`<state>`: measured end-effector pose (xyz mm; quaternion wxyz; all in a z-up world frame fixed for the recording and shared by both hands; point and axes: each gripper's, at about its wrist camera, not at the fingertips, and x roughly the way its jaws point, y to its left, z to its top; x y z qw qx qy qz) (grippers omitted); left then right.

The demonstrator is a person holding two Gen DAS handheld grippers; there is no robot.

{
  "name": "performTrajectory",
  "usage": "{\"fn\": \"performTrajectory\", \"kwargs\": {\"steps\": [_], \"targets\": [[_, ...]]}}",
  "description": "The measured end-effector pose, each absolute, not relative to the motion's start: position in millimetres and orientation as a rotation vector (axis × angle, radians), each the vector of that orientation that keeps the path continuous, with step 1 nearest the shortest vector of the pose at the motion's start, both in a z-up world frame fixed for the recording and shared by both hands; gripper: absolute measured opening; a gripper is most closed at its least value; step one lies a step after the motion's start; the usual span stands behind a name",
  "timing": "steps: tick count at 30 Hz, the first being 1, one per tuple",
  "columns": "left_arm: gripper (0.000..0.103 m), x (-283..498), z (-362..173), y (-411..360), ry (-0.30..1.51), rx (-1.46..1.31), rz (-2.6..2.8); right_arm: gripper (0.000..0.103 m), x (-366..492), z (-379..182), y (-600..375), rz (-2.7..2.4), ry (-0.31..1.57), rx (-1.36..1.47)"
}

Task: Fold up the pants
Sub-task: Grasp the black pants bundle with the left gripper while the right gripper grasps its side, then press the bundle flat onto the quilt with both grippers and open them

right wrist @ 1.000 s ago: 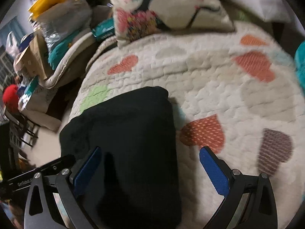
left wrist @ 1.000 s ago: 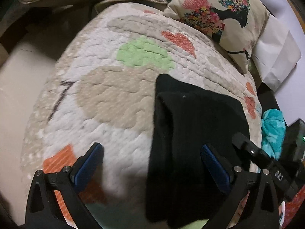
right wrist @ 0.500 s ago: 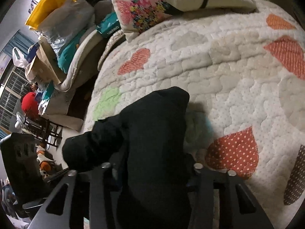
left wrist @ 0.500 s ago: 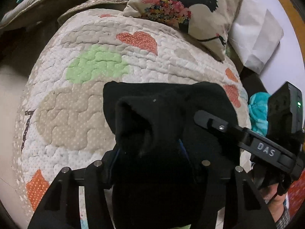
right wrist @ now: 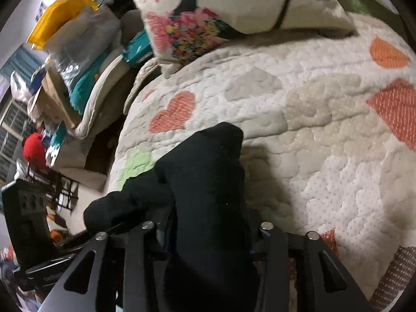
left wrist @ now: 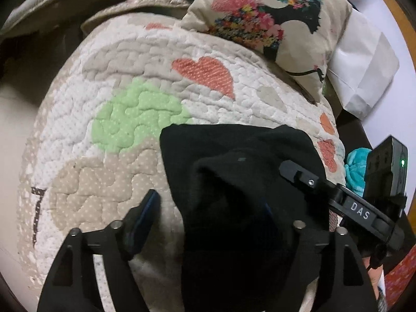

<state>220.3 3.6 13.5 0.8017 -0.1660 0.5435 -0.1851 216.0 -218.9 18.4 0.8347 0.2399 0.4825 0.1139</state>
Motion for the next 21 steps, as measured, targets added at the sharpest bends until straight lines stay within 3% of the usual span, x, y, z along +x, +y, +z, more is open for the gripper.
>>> {"fn": "performTrajectory", "kwargs": {"steps": [8,13,18,19,20,21], "targets": [[0.080,216,16,6,1.174,-0.367,-0.376,0.073,200,15,-231,0.169,1.010,0.560],[0.080,214,25,11,1.174,-0.358,-0.335,0.080,183,23,-235,0.142,1.016,0.539],[0.080,210,26,10,1.171,-0.344,-0.327,0.079,161,29,-229,0.174,1.045,0.473],[0.080,209,24,8,1.178,-0.341,-0.337,0.068,157,28,-227,0.200,1.057,0.465],[0.076,210,22,5,1.182,-0.339,-0.355,0.063,153,29,-225,0.205,1.059,0.454],[0.066,210,21,3,1.182,-0.336,-0.366,0.062,148,30,-223,0.202,1.051,0.444]]}}
